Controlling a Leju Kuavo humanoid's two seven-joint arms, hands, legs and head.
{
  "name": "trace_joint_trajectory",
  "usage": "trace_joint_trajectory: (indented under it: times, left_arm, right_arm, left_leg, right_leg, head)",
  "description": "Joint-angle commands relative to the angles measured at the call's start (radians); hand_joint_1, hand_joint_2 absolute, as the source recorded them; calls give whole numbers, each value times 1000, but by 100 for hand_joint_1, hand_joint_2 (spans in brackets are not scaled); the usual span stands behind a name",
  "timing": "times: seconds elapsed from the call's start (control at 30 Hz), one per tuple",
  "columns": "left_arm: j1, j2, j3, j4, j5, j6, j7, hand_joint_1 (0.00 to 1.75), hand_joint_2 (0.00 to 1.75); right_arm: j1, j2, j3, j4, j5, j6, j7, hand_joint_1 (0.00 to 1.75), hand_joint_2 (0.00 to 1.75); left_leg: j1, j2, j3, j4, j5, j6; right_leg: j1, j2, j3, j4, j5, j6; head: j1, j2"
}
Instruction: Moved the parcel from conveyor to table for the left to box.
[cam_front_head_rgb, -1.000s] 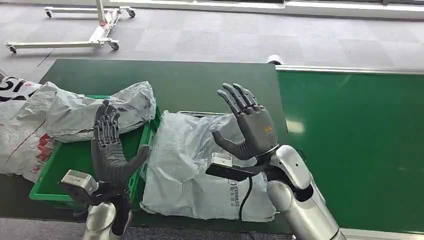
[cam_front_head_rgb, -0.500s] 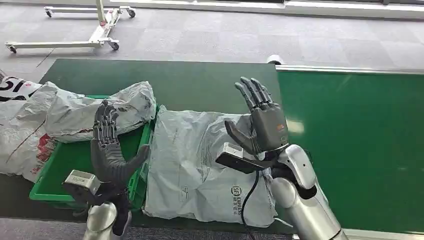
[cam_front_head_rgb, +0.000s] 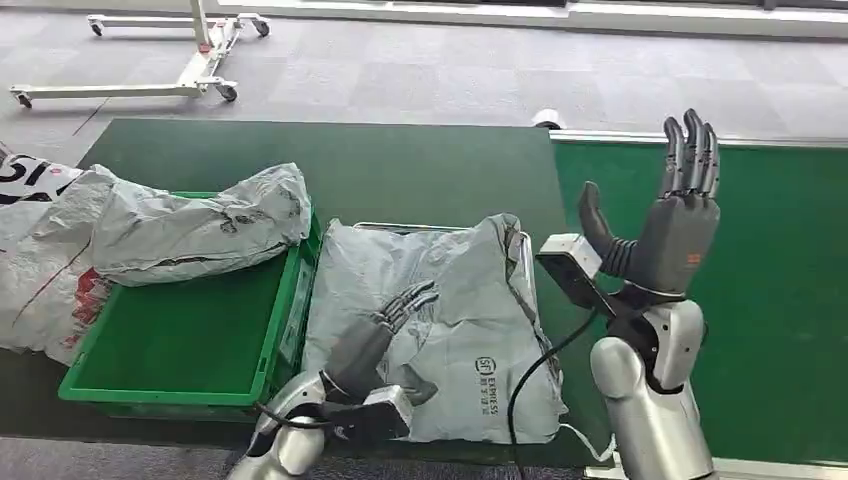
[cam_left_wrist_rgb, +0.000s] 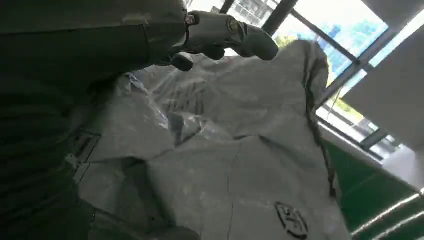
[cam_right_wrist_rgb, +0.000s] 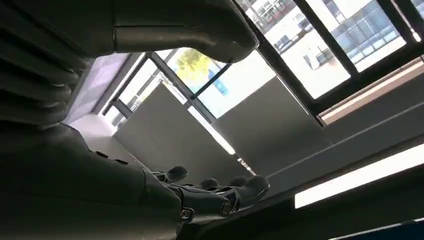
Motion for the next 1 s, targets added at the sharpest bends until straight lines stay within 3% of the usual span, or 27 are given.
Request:
trace_joint_trajectory:
  times: [0.03, 0.07, 0.1, 0.3, 0.63, 0.67, 0.73, 0.77, 0.83, 0.87, 1.0]
  left_arm:
    - [-122, 29, -139, 209, -36, -28, 10, 0, 175]
    - [-132, 28, -145, 218, -41, -31, 11, 2, 175]
    - [-143, 23, -150, 230, -44, -33, 11, 175, 175]
    - [-135, 29, -118, 205, -36, -38, 16, 175, 175]
    - [-58, 26, 21, 60, 65, 82, -19, 175, 175]
    - [-33, -10, 102, 18, 133, 171, -32, 175, 175]
    - [-17, -12, 156, -39, 183, 224, -24, 175, 175]
    - [-2, -52, 243, -76, 239, 343, -21, 175, 175]
    - [-2, -37, 259, -93, 255, 373, -20, 175, 175]
    - [-2, -69, 322, -108, 269, 527, -41, 175, 175]
    - [-28, -61, 407, -134, 216, 868, -42, 175, 175]
  right_arm:
    - [-41, 39, -43, 29, 9, 5, 9, 0, 175]
    - [-43, 43, -43, 30, 11, 7, 12, 0, 175]
    - [-44, 45, -40, 32, 13, 7, 13, 0, 175]
    - [-59, 54, -28, 45, 17, 6, 20, 0, 175]
    - [-20, 56, -52, 9, 19, 28, 21, 0, 175]
    - [-7, 59, -60, -4, 21, 34, 23, 0, 175]
    - [9, 62, -68, -14, 24, 37, 20, 0, 175]
    - [18, 65, -73, -16, 28, 42, 20, 0, 175]
    - [23, 69, -77, -12, 30, 39, 19, 0, 175]
    - [24, 74, -77, -4, 36, 44, 19, 0, 175]
    - [39, 89, -64, 36, 50, 29, 14, 0, 175]
  left_leg:
    - [0, -2, 4, -3, 1, 0]
    - [0, 0, 2, -1, 0, 0]
    - [0, -1, 2, -2, 0, 0]
    - [0, 0, 3, -2, 0, 0]
    - [1, 1, 2, -1, -1, 0]
    - [1, 1, 3, -2, 0, 0]
    - [0, 1, 2, -1, 0, 0]
    - [1, 1, 2, -2, -1, 0]
    - [1, 1, 1, -1, -1, 0]
    - [1, 1, 0, 0, -1, 0]
    - [2, 1, 2, -2, 0, -1]
  right_leg:
    - [0, 0, 4, -3, 0, -1]
    - [0, 0, 2, -1, 0, 0]
    - [0, 0, 2, -1, 0, 0]
    - [0, 2, 3, -2, 1, -1]
    - [1, 2, 2, -1, 0, -1]
    - [1, 3, 3, -2, 0, -1]
    - [1, 2, 2, -1, 0, -1]
    - [1, 3, 2, -1, 0, -1]
    - [1, 2, 1, -1, 0, -1]
    - [2, 2, 0, -1, 0, -1]
    - [2, 3, 2, -2, 0, -1]
  head:
    - [0, 0]
    - [0, 0]
    - [0, 0]
    - [0, 0]
    - [0, 0]
    - [0, 0]
    - [0, 0]
    - [0, 0]
    - [0, 0]
    - [0, 0]
    - [0, 0]
